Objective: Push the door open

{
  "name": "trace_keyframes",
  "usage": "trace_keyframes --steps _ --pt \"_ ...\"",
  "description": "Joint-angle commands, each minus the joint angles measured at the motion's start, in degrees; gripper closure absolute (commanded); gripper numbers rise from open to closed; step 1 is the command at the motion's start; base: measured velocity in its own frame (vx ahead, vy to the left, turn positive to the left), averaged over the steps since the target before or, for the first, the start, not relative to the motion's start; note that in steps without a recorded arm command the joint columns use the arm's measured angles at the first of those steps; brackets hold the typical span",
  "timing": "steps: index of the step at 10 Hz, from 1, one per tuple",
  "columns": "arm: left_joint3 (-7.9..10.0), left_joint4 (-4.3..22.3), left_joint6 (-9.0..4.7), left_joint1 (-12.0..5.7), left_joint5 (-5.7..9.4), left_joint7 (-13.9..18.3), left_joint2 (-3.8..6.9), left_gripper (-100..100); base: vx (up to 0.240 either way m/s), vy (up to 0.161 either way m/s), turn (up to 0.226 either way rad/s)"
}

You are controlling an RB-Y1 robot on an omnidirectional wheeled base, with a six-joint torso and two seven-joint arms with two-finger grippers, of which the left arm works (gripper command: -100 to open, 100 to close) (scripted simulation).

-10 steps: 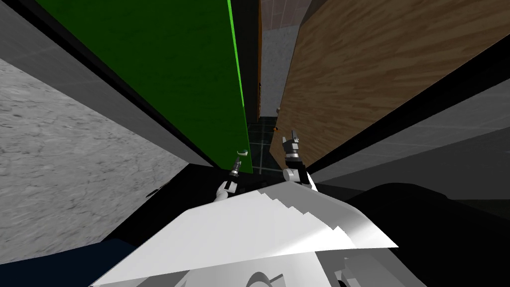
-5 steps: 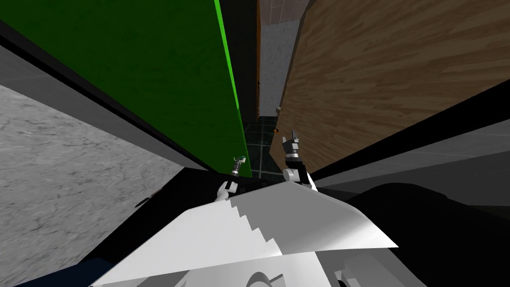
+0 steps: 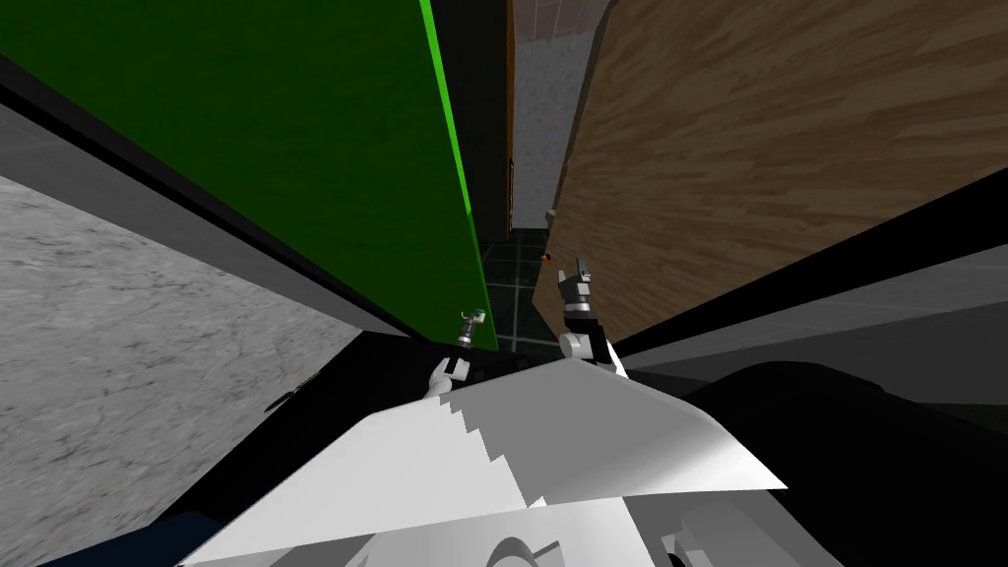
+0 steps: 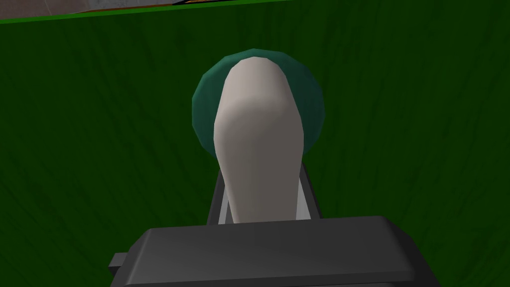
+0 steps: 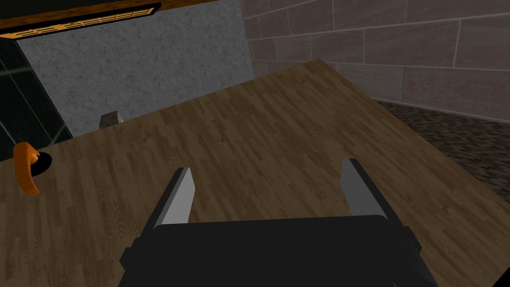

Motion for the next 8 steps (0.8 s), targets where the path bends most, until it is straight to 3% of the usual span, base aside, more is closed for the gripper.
trace_keyframes --steps 1,8 --pt "-0.06 0.06 -0.12 0.21 -0.02 0.02 -0.01 100 0.0 0.0 0.0" --pt "2.07 0.14 0.12 0.01 1.03 -0.97 0.87 100 0.087 -0.047 0.018"
